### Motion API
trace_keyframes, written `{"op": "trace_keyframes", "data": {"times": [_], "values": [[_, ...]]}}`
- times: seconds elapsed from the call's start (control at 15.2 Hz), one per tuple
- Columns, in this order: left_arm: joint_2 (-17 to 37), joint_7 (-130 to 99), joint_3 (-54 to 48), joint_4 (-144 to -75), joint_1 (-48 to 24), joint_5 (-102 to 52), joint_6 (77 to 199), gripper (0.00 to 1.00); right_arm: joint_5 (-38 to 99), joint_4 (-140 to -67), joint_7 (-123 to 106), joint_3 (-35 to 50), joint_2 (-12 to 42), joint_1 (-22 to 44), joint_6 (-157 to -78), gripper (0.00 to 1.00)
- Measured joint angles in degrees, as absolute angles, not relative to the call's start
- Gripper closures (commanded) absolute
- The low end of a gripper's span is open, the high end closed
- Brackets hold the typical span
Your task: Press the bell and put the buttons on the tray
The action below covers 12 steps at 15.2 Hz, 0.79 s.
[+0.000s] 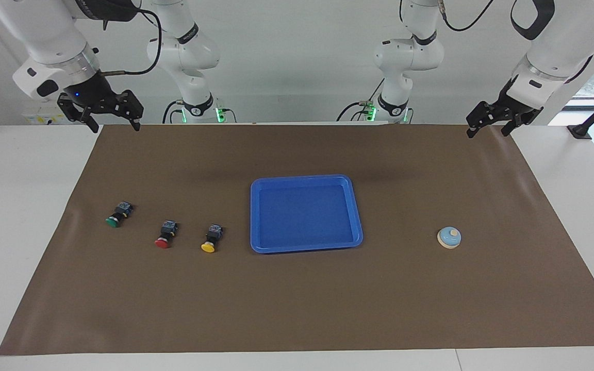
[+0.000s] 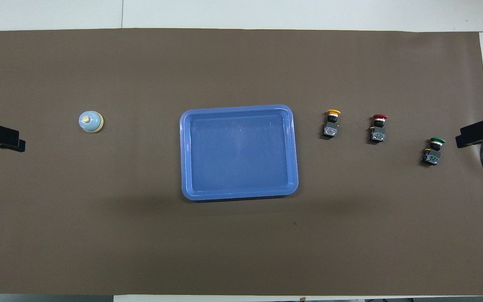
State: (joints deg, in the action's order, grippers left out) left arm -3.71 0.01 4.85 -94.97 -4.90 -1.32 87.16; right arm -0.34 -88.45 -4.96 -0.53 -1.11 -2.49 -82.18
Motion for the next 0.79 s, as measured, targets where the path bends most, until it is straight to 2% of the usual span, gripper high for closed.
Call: {"op": "trace_keyframes", "data": {"times": [0.26,0.4,0.46,0.53,0.59,0.79], "values": [[-3.7,0.0,4.8,-95.0,-4.9,-1.3,87.2,0.00,-0.3,-88.4,-5.0,-0.5,-1.1,-2.5,-82.2,0.00],[-3.8,0.0,4.9,-95.5,-4.9,-1.3,87.6,0.32,-0.3,-88.4,-5.0,-0.5,-1.1,-2.5,-82.2,0.00],[-3.9,0.0,5.0,-96.5,-4.9,-1.3,89.3,0.66,-0.3,-88.4,-5.0,-0.5,-1.1,-2.5,-82.2,0.00],[-4.0,0.0,5.1,-98.1,-4.8,-1.3,91.6,0.94,-0.3,-88.4,-5.0,-0.5,-1.1,-2.5,-82.2,0.00],[-3.9,0.0,5.2,-99.7,-4.8,-1.3,94.0,1.00,-0.3,-88.4,-5.0,-0.5,-1.1,-2.5,-82.2,0.00],[-1.6,0.0,5.3,-103.9,-4.2,-1.3,102.0,1.00,-0.3,-88.4,-5.0,-0.5,-1.1,-2.5,-82.2,0.00]]}}
